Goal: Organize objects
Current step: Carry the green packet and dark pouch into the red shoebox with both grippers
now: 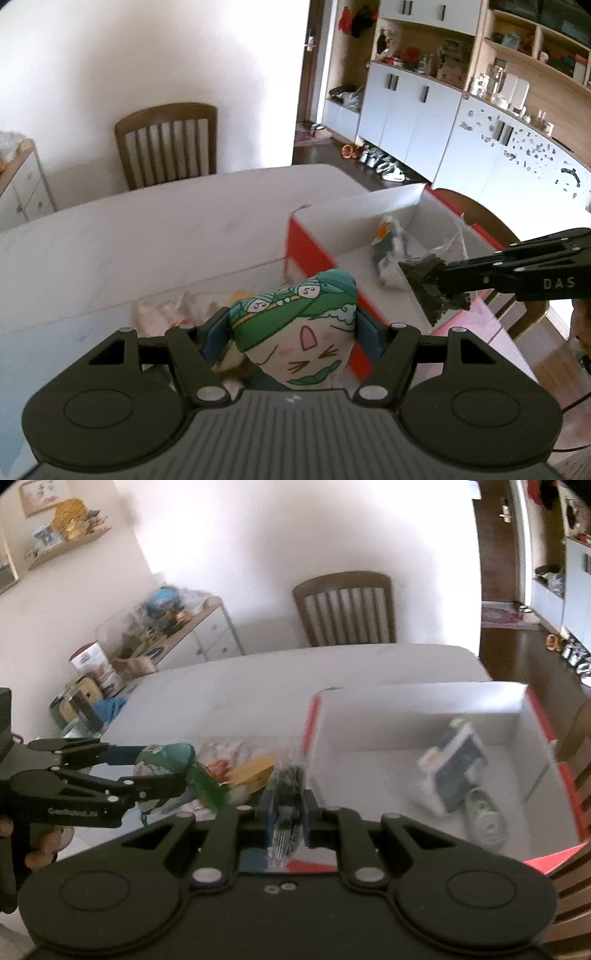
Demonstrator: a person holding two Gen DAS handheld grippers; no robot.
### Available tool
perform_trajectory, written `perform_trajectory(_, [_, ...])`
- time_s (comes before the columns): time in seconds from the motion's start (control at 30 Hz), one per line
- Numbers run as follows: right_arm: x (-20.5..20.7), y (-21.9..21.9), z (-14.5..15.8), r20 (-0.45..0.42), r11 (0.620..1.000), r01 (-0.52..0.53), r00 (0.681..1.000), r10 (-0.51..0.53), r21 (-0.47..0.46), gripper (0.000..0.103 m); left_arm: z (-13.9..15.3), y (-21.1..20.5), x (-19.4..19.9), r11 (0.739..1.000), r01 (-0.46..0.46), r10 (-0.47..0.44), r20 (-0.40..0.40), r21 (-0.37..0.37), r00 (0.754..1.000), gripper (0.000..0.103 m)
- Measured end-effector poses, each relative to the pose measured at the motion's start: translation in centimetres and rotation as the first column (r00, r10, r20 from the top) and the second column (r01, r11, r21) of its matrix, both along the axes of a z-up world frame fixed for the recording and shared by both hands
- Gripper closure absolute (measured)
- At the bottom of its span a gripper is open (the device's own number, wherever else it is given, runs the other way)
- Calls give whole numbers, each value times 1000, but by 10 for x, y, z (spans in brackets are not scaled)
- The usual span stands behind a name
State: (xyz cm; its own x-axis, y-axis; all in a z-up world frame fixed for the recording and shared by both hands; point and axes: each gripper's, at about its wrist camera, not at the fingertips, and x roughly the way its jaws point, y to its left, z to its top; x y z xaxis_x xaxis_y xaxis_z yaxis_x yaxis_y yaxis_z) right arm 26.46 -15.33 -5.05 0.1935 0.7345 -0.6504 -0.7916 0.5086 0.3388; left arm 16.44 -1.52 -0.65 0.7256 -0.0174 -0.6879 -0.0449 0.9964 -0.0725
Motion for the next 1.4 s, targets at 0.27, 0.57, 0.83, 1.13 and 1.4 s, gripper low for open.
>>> perform_trajectory(0.27, [42,-37,-5,17,999,54,998,-54,5,90,13,-53,48,999,44,-45,20,23,999,33])
perform_trajectory(0.57, [82,-65,-10,33,997,78,996,-78,0,90,21,-104,95,995,84,-87,43,58,995,33])
perform_trajectory(0.83, [108,-72,-26,36,995,85,996,-83,-45,90,3,-125,133,991,71,-72,6,110,997,32])
perform_trajectory(1.13, [121,-59,-61,-13,988,45,999,-47,-150,90,-43,-113,176,989,0,17,-113,149,993,32])
perform_trajectory(1.4, [122,-44,-77,-54,980,-23,998,13,-198,90,-78,-112,204,980,4,35,-194,200,980,32])
